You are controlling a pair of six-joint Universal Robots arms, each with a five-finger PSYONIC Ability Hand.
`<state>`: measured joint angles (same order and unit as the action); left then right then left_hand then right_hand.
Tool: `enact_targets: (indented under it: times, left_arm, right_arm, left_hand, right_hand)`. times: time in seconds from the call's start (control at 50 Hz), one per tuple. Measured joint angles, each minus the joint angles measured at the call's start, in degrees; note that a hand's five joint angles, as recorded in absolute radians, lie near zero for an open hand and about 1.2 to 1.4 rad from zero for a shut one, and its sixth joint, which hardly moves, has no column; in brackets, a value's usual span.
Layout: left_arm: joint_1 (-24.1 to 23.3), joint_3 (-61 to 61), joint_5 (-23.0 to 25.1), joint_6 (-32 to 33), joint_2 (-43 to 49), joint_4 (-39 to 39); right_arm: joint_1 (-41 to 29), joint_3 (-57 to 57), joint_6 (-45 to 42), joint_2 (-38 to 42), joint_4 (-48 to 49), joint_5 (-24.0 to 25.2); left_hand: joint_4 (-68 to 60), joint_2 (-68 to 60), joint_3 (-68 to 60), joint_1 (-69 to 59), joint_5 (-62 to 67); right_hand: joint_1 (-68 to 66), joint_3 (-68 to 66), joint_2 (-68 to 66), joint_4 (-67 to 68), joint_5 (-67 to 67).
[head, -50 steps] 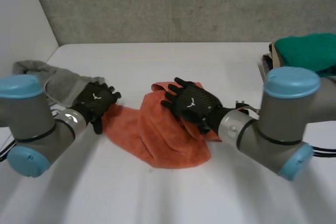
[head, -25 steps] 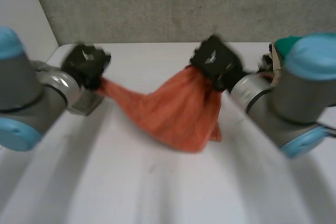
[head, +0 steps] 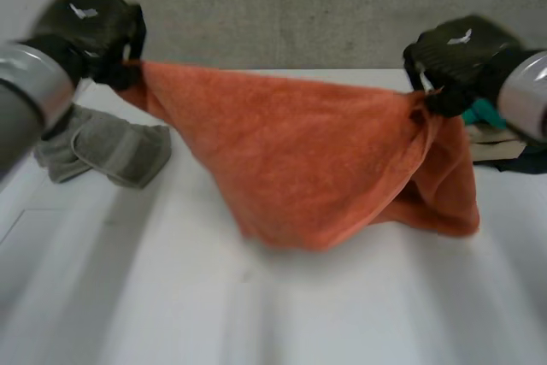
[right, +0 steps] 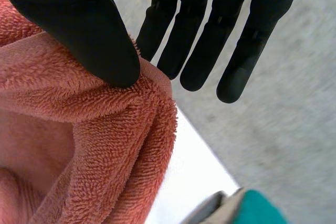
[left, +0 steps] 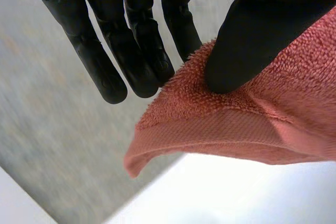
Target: Fold the laundry.
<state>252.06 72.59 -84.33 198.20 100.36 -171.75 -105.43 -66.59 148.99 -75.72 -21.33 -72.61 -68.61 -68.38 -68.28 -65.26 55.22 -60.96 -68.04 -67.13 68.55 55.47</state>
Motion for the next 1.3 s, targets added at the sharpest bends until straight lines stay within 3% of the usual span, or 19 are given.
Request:
enact_targets:
  times: [0.06, 0.1, 0.2, 0.22, 0.24, 0.3, 0.36, 0.48, 0.6, 0.68, 0.8, 1.0, 1.3]
  left_arm:
    - [-0.02, -2.42, -0.68, 0.14, 4.6, -0.24]
    - [-0.14, -8.56, -2.06, 0.36, 14.14, -1.21]
    - [-0.57, -18.74, -3.28, 0.38, 27.43, -5.59]
    - [-0.72, -20.75, -3.32, 0.35, 29.93, -7.59]
    - [-0.82, -21.74, -3.28, 0.34, 31.19, -8.89]
    - [-1.25, -23.69, -3.04, 0.31, 34.14, -14.12]
    - [-1.99, -22.22, -2.93, 0.37, 34.28, -17.71]
    - [-3.45, -11.86, -3.01, 0.75, 27.27, -19.42]
    - [-5.24, 5.26, -3.3, 1.08, 15.75, -16.83]
    - [-8.23, 18.83, -3.24, 1.16, 8.88, -15.25]
    - [-11.62, 29.73, -3.2, 1.16, 6.97, -18.13]
    - [-12.61, 28.45, -3.42, 1.77, 17.25, -26.81]
    - [-12.28, 19.75, -3.6, 4.02, 25.66, -27.31]
  right_arm:
    - [-0.52, 0.18, 1.24, 2.91, 2.17, -0.18]
    - [-3.02, 0.43, 3.27, 9.31, 9.22, -1.46]
    - [-7.86, 0.34, 4.82, 17.53, 22.46, -6.11]
    - [-9.33, 0.2, 4.97, 19.46, 26.23, -7.76]
    - [-9.94, 0.12, 4.99, 20.19, 27.64, -8.46]
    - [-12.97, -0.44, 4.75, 23.16, 33.01, -11.24]
    - [-14.52, -1.28, 4.7, 23.89, 34.02, -12.47]
    - [-14.6, -4.75, 4.73, 19.36, 31.88, -12.73]
    - [-10.43, -10.99, 4.13, 10.41, 30.1, -11.83]
    - [-6.82, -16.61, 3.47, 5.31, 29.27, -9.74]
    - [-3.25, -23.8, 2.75, 1.21, 28.86, -5.55]
    - [-0.49, -32.81, 1.47, -0.48, 29.78, -1.96]
    - [2.06, -37.35, 1.11, -0.22, 31.64, -0.56]
  left_hand:
    - [0.0, 0.0, 0.0, 0.0, 0.0]
    - [-0.02, 0.0, -0.02, 0.0, 0.0]
    - [1.84, 2.31, 1.69, 1.38, -1.09]
    - [9.3, 10.36, 10.24, 8.88, -7.44]
    - [14.0, 15.07, 13.7, 14.12, -12.05]
    - [47.0, 47.17, 45.91, 49.12, -44.31]
    - [55.44, 54.81, 54.63, 53.34, -52.08]
    - [55.87, 55.15, 55.2, 53.23, -52.4]
    - [49.65, 49.66, 49.57, 45.84, -46.24]
    - [41.25, 41.25, 41.13, 37.63, -37.81]
    - [41.02, 41.15, 40.93, 37.62, -37.5]
    - [41.01, 40.86, 40.93, 37.63, -37.41]
    - [31.95, 31.74, 31.59, 28.39, -31.85]
  right_hand:
    - [0.0, 0.0, 0.0, 0.0, 0.0]
    - [0.0, 0.0, 0.0, 0.01, 0.26]
    - [0.0, 0.0, 0.0, 0.02, 0.27]
    - [3.11, 3.74, 3.77, -3.77, -2.37]
    - [13.72, 13.66, 13.97, -13.66, -13.17]
    - [40.38, 41.2, 43.27, -41.6, -41.8]
    - [48.43, 54.98, 54.43, -55.64, -52.83]
    - [48.54, 56.21, 55.13, -56.96, -53.18]
    - [48.54, 56.21, 55.13, -56.96, -53.18]
    - [48.54, 56.21, 55.13, -56.96, -53.18]
    - [48.54, 56.21, 55.13, -56.96, -53.18]
    - [48.54, 56.21, 55.13, -56.96, -53.18]
    - [48.54, 56.21, 55.13, -56.96, -53.18]
